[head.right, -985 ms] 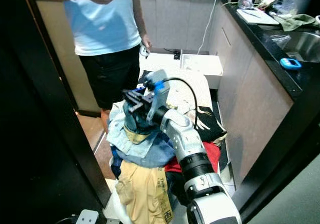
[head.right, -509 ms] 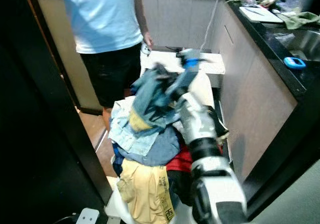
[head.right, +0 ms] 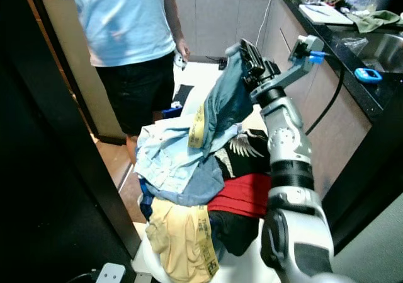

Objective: Clothes washing

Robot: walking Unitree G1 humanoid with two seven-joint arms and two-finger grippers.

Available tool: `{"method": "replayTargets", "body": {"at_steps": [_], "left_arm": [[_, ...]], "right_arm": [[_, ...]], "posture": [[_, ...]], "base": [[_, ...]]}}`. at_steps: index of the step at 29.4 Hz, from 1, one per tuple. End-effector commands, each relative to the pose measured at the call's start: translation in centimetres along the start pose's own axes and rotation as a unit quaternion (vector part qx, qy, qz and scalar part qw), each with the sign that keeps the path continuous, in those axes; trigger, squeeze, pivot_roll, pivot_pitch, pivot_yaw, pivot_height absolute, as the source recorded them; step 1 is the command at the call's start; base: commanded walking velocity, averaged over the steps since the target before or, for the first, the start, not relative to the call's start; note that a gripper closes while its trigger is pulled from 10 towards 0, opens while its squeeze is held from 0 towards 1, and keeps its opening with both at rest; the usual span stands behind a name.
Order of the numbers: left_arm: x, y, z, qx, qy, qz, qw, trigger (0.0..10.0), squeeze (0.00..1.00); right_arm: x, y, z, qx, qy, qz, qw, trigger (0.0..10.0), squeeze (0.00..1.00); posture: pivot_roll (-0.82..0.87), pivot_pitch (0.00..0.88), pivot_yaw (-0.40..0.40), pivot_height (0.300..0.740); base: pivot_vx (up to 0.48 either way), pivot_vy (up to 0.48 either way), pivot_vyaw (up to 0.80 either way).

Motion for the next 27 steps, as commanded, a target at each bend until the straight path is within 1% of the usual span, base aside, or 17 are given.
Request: {"method": "replayTargets", "body": {"at_steps": [1, 4, 9, 11, 15, 16, 21, 23, 24, 25, 26, 27], "left_arm": [[-1.8, -1.3, 0.4, -0.028, 0.038, -0.002, 0.999, 10.0, 0.0], [-2.0, -1.2, 0.4, -0.028, 0.041, -0.002, 0.999, 10.0, 0.0], [-2.1, -1.2, 0.5, -0.028, 0.043, 0.0, 0.999, 10.0, 0.0], [-2.5, -1.1, 0.6, -0.023, 0.053, 0.004, 0.998, 10.0, 0.0], [-3.0, -1.0, 0.8, -0.02, 0.062, 0.008, 0.998, 10.0, 0.0], [-3.2, -1.1, 0.8, -0.02, 0.067, 0.01, 0.997, 10.0, 0.0], [-3.4, -1.1, 0.9, -0.02, 0.07, 0.011, 0.997, 10.0, 0.0], [-3.7, -1.2, 1.0, -0.02, 0.078, 0.009, 0.997, 10.0, 0.0], [-3.7, -1.2, 1.0, -0.02, 0.078, 0.009, 0.997, 10.0, 0.0], [-3.8, -1.3, 1.0, -0.02, 0.081, 0.008, 0.996, 10.0, 0.0], [-3.8, -1.3, 1.0, -0.02, 0.081, 0.008, 0.996, 10.0, 0.0], [-3.9, -1.3, 1.0, -0.02, 0.083, 0.006, 0.996, 10.0, 0.0]], "right_arm": [[0.3, 0.6, 0.4, 0.027, 0.004, -0.005, 1.0, 0.0, 0.0], [-0.2, 1.1, 0.6, 0.05, 0.016, -0.014, 0.999, 0.0, 0.0], [-0.5, 1.5, 0.7, 0.064, 0.02, -0.025, 0.997, 0.0, 0.0], [-1.2, 2.1, 1.0, 0.087, 0.031, -0.044, 0.995, 0.0, 0.0], [-1.4, 2.4, 1.2, 0.104, 0.033, -0.058, 0.992, 0.0, 0.0], [-1.5, 2.7, 1.4, 0.115, 0.036, -0.066, 0.99, 0.0, 0.0], [-1.5, 2.8, 1.6, 0.123, 0.039, -0.072, 0.989, 0.0, 0.0], [-1.6, 3.6, 2.4, 0.157, 0.05, -0.088, 0.982, 0.0, 0.0], [-1.6, 3.6, 2.4, 0.157, 0.05, -0.088, 0.982, 0.0, 0.0], [-1.7, 4.0, 2.7, 0.175, 0.057, -0.098, 0.978, 0.0, 0.0], [-1.7, 4.0, 2.7, 0.175, 0.057, -0.098, 0.978, 0.0, 0.0], [-1.8, 4.4, 3.1, 0.192, 0.064, -0.106, 0.974, 0.0, 0.0]], "posture": [[-0.02, 0.0, -0.044, 0.74], [-0.02, 0.0, -0.04, 0.74], [-0.02, 0.0, -0.04, 0.74], [-0.01, 0.0, -0.039, 0.74], [-0.01, 0.0, -0.037, 0.74], [-0.01, 0.0, -0.037, 0.74], [-0.01, 0.0, -0.037, 0.74], [-0.01, 0.0, -0.034, 0.74], [-0.01, 0.0, -0.034, 0.74], [-0.01, 0.0, -0.034, 0.74], [-0.01, 0.0, -0.034, 0.74], [-0.01, 0.0, -0.033, 0.74]], "base": [[0.0, 0.0, -0.8], [0.0, 0.0, -0.8], [0.0, 0.0, -0.66], [0.0, 0.0, 0.0], [0.0, 0.0, -0.12], [0.0, 0.0, -0.8], [0.0, 0.0, -0.8], [0.0, 0.0, -0.8], [0.0, 0.0, -0.8], [0.0, 0.0, -0.8], [0.0, 0.0, -0.8], [0.0, 0.0, -0.8]]}}
Point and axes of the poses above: a point about 5 cm out from each wrist's last joint towards the gripper, its own z axis pointing back from the gripper into the wrist, its own x axis along the axis of the wrist's last joint, y = z × x, the point moved 2 cm from there along -z, pointing out of the wrist towards the gripper, and after that the axes turned 10 degrees about -z, right-handed, at the moved point
